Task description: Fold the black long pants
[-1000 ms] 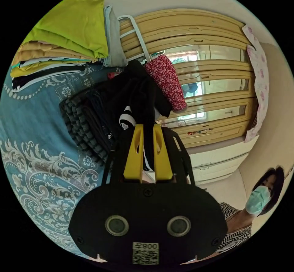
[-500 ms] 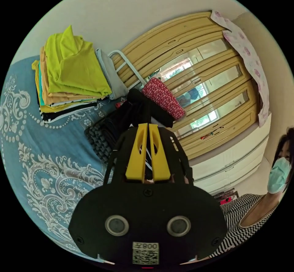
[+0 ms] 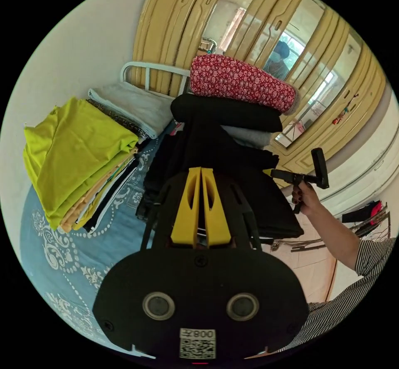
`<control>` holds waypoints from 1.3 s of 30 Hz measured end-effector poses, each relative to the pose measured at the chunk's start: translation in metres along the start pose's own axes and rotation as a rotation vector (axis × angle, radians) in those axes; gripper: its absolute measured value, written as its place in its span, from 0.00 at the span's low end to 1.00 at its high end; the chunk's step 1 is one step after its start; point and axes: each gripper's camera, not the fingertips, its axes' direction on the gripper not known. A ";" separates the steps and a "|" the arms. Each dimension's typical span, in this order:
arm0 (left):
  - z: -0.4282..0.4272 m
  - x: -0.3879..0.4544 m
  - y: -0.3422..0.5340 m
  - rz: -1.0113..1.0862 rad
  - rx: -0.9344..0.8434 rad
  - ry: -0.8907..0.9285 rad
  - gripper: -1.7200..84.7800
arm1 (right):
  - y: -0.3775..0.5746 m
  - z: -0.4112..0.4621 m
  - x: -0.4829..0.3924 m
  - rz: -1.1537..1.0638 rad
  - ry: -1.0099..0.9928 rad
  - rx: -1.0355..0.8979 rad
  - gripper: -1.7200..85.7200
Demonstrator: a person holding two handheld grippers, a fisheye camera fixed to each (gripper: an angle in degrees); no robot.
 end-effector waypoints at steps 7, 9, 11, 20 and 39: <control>0.026 0.043 -0.023 0.104 -0.041 -0.126 0.02 | 0.010 0.020 0.002 0.150 -0.120 0.126 0.02; 0.023 0.050 -0.020 0.096 -0.034 -0.115 0.02 | 0.006 0.013 -0.022 0.111 -0.061 0.166 0.02; 0.012 0.060 -0.009 0.091 -0.001 -0.063 0.02 | -0.005 0.001 -0.070 -0.013 -0.035 0.237 0.02; -0.018 0.115 0.076 0.109 0.094 -0.050 0.02 | -0.115 0.092 -0.256 -0.435 0.048 0.064 0.02; -0.037 0.127 0.389 -0.122 -0.253 -0.246 0.02 | -0.087 0.122 -0.370 -0.558 0.000 0.028 0.02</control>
